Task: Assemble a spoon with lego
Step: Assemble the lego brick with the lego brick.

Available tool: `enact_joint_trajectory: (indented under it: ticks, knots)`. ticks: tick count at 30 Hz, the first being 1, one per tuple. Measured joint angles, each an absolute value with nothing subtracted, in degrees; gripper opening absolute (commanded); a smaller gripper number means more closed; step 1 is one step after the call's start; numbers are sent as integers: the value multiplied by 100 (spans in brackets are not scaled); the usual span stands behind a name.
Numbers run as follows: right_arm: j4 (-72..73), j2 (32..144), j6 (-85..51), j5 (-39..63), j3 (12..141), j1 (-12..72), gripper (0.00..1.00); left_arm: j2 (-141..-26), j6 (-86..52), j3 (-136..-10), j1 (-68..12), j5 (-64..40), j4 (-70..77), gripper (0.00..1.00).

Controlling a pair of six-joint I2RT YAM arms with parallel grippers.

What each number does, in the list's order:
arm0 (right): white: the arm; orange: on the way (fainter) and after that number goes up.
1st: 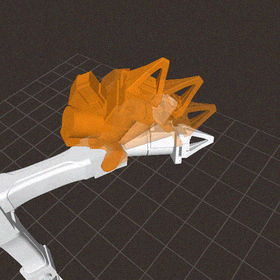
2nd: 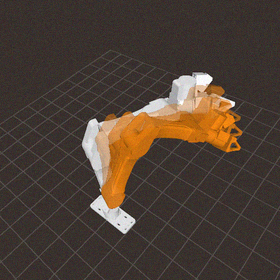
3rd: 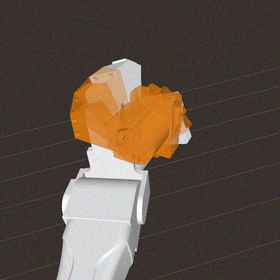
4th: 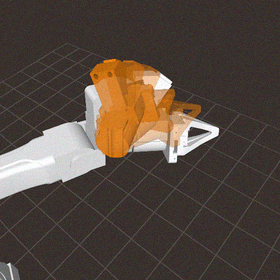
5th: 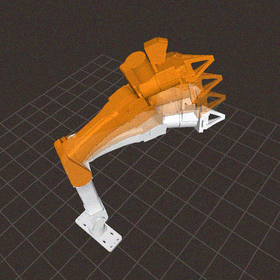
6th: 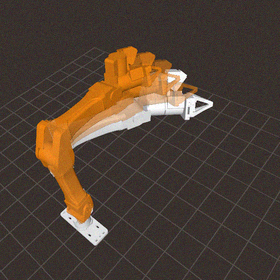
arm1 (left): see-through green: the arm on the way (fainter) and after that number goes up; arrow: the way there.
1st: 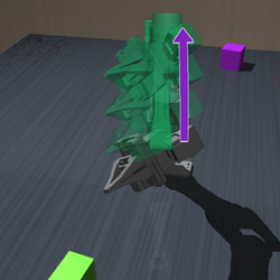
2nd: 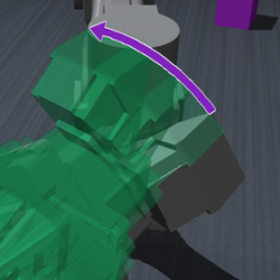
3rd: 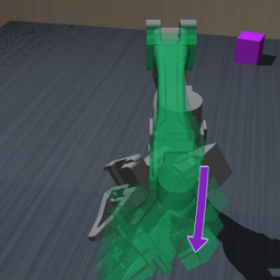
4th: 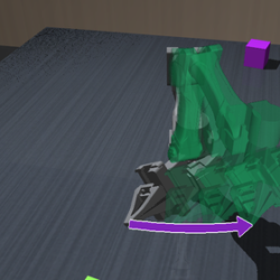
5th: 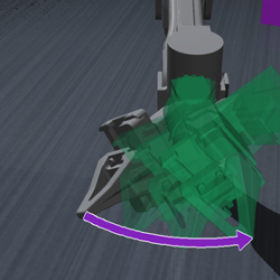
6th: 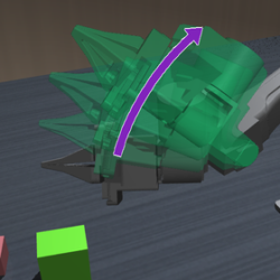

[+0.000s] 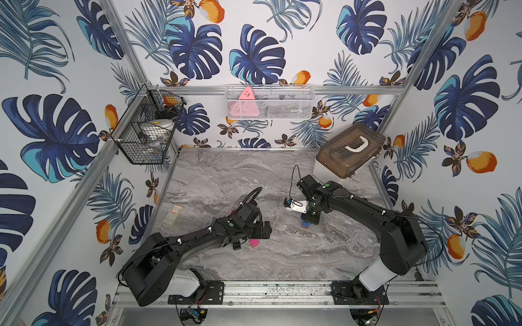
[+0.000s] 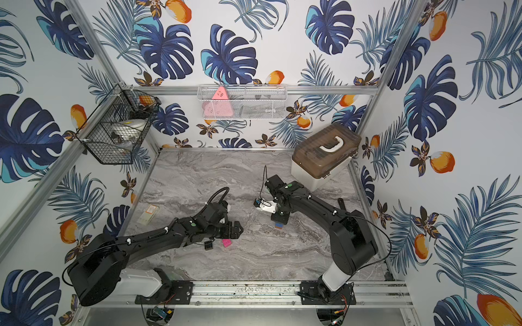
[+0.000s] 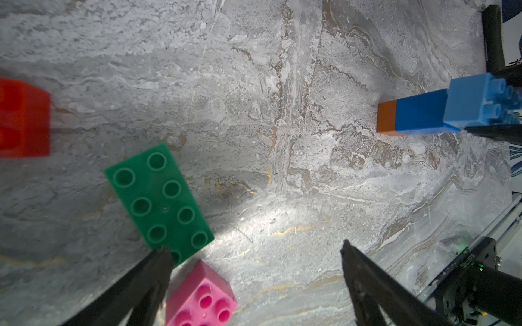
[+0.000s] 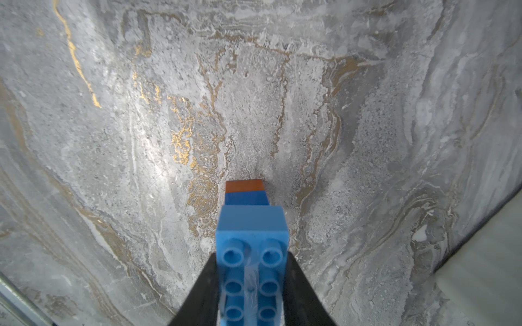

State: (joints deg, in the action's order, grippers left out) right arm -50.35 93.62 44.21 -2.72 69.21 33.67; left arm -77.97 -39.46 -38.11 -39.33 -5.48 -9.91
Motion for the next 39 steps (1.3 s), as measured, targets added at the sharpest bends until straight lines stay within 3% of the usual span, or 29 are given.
enact_joint_trajectory:
  ticks: [30, 39]
  knots:
    - [-4967, 9570, 4397, -185, 6862, 3323, 18, -7784, -3946, -3776, -3933, -548, -952, 99]
    - [-5065, 9574, 4300, -185, 6987, 3323, 42, -7787, -3946, -3776, -3933, -550, -947, 99]
